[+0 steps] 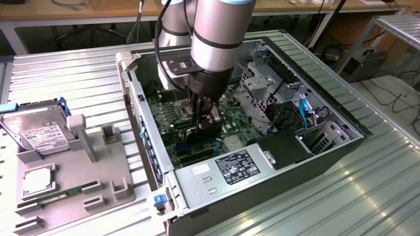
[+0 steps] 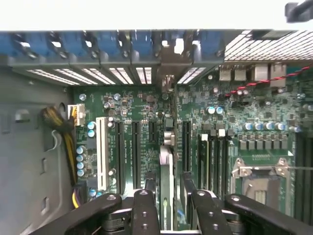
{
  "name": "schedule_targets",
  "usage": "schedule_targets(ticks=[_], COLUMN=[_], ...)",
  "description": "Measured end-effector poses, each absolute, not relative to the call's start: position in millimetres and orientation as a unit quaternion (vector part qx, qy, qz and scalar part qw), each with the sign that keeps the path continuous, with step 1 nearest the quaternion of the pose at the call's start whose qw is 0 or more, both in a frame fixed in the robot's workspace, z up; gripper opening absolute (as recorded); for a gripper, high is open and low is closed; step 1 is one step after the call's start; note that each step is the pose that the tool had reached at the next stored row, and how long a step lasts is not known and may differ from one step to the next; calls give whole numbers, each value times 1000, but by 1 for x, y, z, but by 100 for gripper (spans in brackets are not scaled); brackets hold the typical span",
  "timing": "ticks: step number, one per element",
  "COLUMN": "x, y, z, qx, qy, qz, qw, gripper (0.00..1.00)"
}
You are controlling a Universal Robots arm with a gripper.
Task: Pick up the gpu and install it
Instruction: 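Insert the gpu into the slot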
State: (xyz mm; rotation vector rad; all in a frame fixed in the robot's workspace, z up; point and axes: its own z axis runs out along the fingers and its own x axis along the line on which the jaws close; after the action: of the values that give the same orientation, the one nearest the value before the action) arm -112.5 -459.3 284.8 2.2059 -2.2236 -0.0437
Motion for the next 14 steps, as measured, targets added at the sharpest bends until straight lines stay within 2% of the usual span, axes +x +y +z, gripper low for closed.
schedule_targets(ticks=[3, 6, 14], x=[-113, -115, -117], y=[-457, -454, -452], z=[286, 287, 287], qx=[704, 704, 704], qy=[-710, -710, -710], qz=[-14, -14, -14], qw=[5, 5, 5], gripper=[33, 13, 11])
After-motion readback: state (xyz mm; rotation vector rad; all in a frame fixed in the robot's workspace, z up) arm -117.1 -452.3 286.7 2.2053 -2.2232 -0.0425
